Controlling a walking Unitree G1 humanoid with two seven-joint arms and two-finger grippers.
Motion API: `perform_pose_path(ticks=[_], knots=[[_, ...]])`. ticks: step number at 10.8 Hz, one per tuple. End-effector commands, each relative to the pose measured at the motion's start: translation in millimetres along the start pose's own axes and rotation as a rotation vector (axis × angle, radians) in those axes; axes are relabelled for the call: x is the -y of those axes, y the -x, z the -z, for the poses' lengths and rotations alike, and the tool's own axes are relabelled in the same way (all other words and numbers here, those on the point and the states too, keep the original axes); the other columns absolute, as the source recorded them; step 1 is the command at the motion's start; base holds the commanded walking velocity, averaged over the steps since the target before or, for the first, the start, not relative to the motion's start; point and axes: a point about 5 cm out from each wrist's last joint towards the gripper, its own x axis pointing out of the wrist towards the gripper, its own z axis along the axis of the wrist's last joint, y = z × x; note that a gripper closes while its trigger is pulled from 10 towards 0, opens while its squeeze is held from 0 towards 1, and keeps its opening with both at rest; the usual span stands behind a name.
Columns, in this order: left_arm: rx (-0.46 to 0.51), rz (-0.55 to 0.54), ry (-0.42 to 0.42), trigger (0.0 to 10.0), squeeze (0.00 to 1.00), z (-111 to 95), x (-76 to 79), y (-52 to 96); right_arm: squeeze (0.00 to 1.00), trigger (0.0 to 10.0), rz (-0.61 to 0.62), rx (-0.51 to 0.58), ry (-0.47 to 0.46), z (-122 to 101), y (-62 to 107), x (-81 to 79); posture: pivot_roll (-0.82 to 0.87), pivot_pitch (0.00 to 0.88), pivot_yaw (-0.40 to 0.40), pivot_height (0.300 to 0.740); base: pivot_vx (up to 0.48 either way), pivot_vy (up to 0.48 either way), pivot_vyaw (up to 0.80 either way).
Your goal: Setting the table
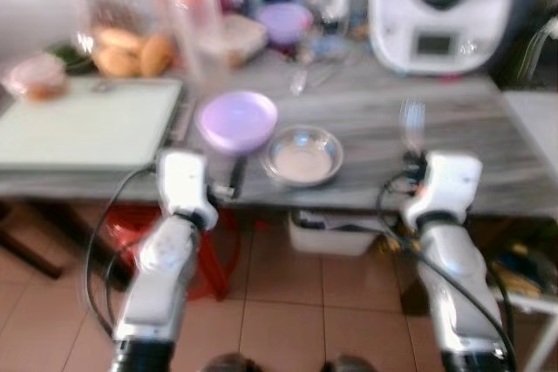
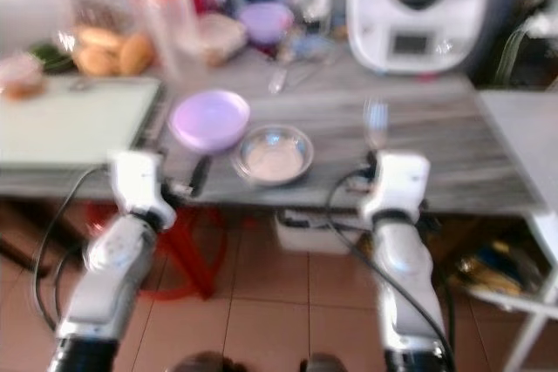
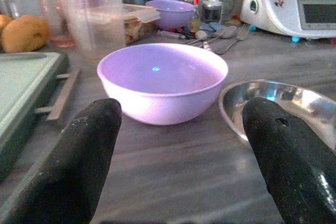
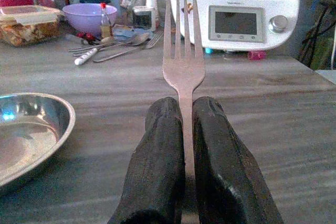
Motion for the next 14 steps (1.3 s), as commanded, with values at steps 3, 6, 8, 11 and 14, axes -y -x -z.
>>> perform_pose_path(ticks=[3, 6, 8, 11, 14], knots=[[0.027, 0.032, 0.011, 10.0, 0.0, -7.5, -1.7, 0.5, 0.0, 10.0, 0.019, 0.018, 0.007, -4.4, -1.5, 5.3, -0.05, 0.0, 0.052, 0.74, 0.117, 0.0, -0.53], [0.026, 0.026, 0.001, 10.0, 0.0, -7.0, -2.2, 0.5, 0.0, 10.0, 0.018, 0.021, 0.015, -4.8, -1.4, 5.5, -0.05, 0.0, 0.05, 0.74, 0.48, 0.0, 0.0], [0.032, 0.014, 0.0, 10.0, 0.0, -7.7, -4.3, 1.4, 0.0, 10.0, 0.008, 0.032, 0.028, -6.1, -1.5, 5.0, -0.05, 0.0, 0.052, 0.74, 0.48, 0.0, 0.0], [0.067, -0.043, -0.004, 10.0, 0.0, -14.4, -9.0, -0.8, 0.0, 10.0, -0.033, 0.064, 0.047, -11.1, -1.4, -0.4, -0.05, 0.0, 0.05, 0.74, 0.264, 0.0, 0.46], [0.127, -0.074, -0.027, 10.0, 0.0, -30.7, -17.3, 0.1, 0.0, 10.0, -0.031, 0.059, 0.047, -9.3, -0.2, -1.3, -0.05, 0.0, 0.054, 0.74, 0.0, 0.0, 0.0]])
